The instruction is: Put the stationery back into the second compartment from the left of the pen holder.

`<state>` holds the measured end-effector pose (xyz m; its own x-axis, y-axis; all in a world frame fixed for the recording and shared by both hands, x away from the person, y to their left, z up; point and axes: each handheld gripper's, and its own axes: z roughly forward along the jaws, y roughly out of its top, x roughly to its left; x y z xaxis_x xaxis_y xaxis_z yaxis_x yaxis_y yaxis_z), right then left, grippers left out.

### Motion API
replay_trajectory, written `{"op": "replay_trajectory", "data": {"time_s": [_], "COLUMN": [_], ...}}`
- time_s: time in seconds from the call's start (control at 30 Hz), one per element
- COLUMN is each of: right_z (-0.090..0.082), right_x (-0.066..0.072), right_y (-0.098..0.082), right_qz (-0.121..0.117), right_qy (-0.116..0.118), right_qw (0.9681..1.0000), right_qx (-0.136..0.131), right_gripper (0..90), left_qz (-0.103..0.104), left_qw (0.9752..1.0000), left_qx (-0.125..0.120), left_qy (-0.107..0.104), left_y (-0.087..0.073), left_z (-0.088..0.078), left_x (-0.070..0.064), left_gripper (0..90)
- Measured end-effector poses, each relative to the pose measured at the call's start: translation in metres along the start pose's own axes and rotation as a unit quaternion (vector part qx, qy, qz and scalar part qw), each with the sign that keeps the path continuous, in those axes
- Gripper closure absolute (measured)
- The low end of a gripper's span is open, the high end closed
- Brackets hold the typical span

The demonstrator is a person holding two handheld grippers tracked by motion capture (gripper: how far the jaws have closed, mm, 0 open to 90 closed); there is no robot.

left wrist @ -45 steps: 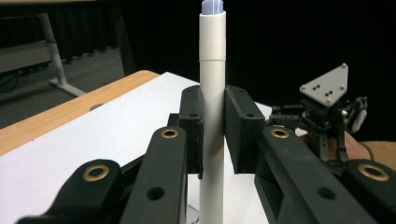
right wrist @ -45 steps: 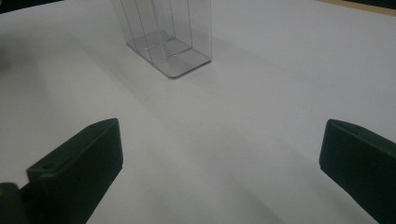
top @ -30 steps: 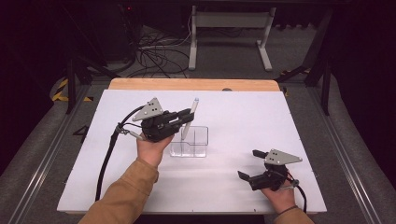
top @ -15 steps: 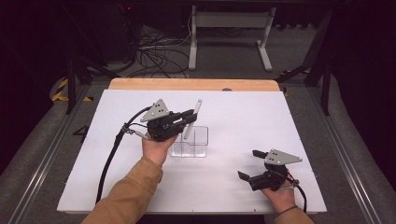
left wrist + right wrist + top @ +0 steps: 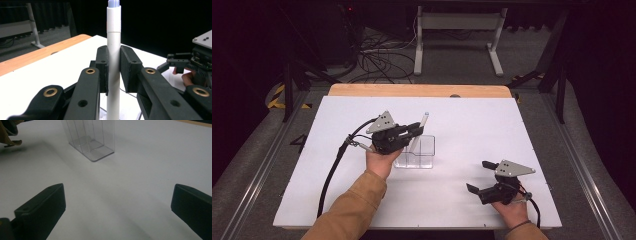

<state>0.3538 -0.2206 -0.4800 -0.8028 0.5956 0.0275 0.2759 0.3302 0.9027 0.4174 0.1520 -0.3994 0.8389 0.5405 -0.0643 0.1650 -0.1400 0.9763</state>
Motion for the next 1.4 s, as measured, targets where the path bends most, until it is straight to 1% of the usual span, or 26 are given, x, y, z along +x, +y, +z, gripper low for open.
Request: {"op": "replay_trajectory", "data": {"time_s": [0.07,0.1,0.17,0.2,0.23,0.27,0.3,0.4,0.47,0.5,0.57,0.6,0.63,0.7,0.73,0.77,0.8,0.83,0.87,0.93,1.03,1.2,1.23,1.27,1.33,1.4], "right_z": [0.0,0.0,0.0,0.0,0.0,0.0,0.0,0.0,0.0,0.0,0.0,0.0,0.0,0.0,0.0,0.0,0.0,0.0,0.0,0.0,0.0,0.0,0.0,0.0,0.0,0.0], "right_x": [0.0,0.0,0.0,0.0,0.0,0.0,0.0,0.0,0.0,0.0,0.0,0.0,0.0,0.0,0.0,0.0,0.0,0.0,0.0,0.0,0.0,0.001,0.001,0.001,0.001,0.001], "right_y": [0.0,0.0,0.0,0.0,0.0,0.0,0.0,0.0,0.0,0.0,0.0,0.0,0.0,0.0,0.0,0.0,0.0,0.0,0.0,0.0,0.0,0.0,0.0,0.0,0.0,0.0], "right_qz": [0.0,0.0,-0.001,-0.001,0.0,0.0,-0.002,-0.001,-0.001,-0.002,-0.002,-0.001,0.0,-0.001,-0.001,-0.001,-0.001,-0.001,-0.001,0.0,0.0,-0.001,-0.001,-0.001,-0.002,-0.002], "right_qy": [0.0,0.0,0.0,0.0,0.0,0.0,0.0,0.0,0.0,0.0,0.0,0.0,0.0,0.0,0.0,0.0,0.0,0.0,-0.001,-0.001,-0.001,-0.001,-0.001,-0.001,-0.001,0.001], "right_qw": [1.0,1.0,1.0,1.0,1.0,1.0,1.0,1.0,1.0,1.0,1.0,1.0,1.0,1.0,1.0,1.0,1.0,1.0,1.0,1.0,1.0,1.0,1.0,1.0,1.0,1.0], "right_qx": [0.0,0.0,0.0,0.0,0.0,0.0,0.0,0.001,0.001,0.0,0.0,0.0,0.0,0.0,0.0,0.0,0.0,0.0,0.001,0.0,0.0,0.0,0.0,0.0,0.0,-0.001], "right_gripper": [0.3,0.3,0.3,0.3,0.3,0.3,0.3,0.3,0.3,0.3,0.4,0.3,0.3,0.3,0.3,0.3,0.3,0.3,0.3,0.3,0.3,0.3,0.3,0.3,0.3,0.3], "left_qz": [0.007,0.007,0.001,0.003,-0.003,-0.003,0.001,0.0,0.008,0.008,0.02,0.035,0.039,0.04,0.04,0.039,0.038,0.038,0.039,0.038,0.04,0.044,0.044,0.045,0.045,0.043], "left_qw": [1.0,1.0,1.0,1.0,1.0,1.0,1.0,0.9999,0.9999,0.9998,0.9996,0.9989,0.9984,0.9982,0.9982,0.998,0.9981,0.998,0.9978,0.9979,0.9978,0.9979,0.998,0.998,0.9981,0.9983], "left_qx": [0.003,0.003,0.004,0.005,0.007,0.007,0.008,0.013,0.015,0.016,0.017,0.015,0.016,0.016,0.014,0.012,0.009,0.006,0.005,0.0,0.002,0.006,0.008,0.011,0.016,0.015], "left_qy": [0.001,0.001,0.0,0.0,0.0,0.0,0.002,-0.001,0.0,0.001,0.011,0.029,0.037,0.04,0.042,0.047,0.048,0.05,0.054,0.053,0.053,0.047,0.045,0.042,0.038,0.036], "left_y": [-0.002,-0.002,-0.004,-0.005,-0.008,-0.008,-0.009,-0.011,-0.011,-0.011,-0.01,-0.007,-0.005,-0.004,-0.002,0.0,0.001,0.003,0.005,0.008,0.01,0.013,0.013,0.013,0.013,0.011], "left_z": [0.001,0.001,0.0,0.0,0.0,0.0,0.0,0.0,0.0,0.0,-0.002,-0.005,-0.008,-0.01,-0.014,-0.017,-0.021,-0.024,-0.027,-0.034,-0.041,-0.05,-0.052,-0.055,-0.06,-0.067], "left_x": [-0.001,-0.001,-0.001,0.0,-0.001,-0.001,0.0,-0.001,-0.002,-0.003,-0.006,-0.008,-0.009,-0.01,-0.01,-0.01,-0.011,-0.011,-0.012,-0.013,-0.016,-0.021,-0.022,-0.024,-0.025,-0.026], "left_gripper": [77.9,77.9,77.9,77.9,77.8,77.8,77.8,77.8,77.2,68.8,57.1,52.0,46.4,39.3,39.3,30.5,27.7,27.7,24.6,20.4,16.3,13.0,11.0,11.0,9.6,8.2]}}
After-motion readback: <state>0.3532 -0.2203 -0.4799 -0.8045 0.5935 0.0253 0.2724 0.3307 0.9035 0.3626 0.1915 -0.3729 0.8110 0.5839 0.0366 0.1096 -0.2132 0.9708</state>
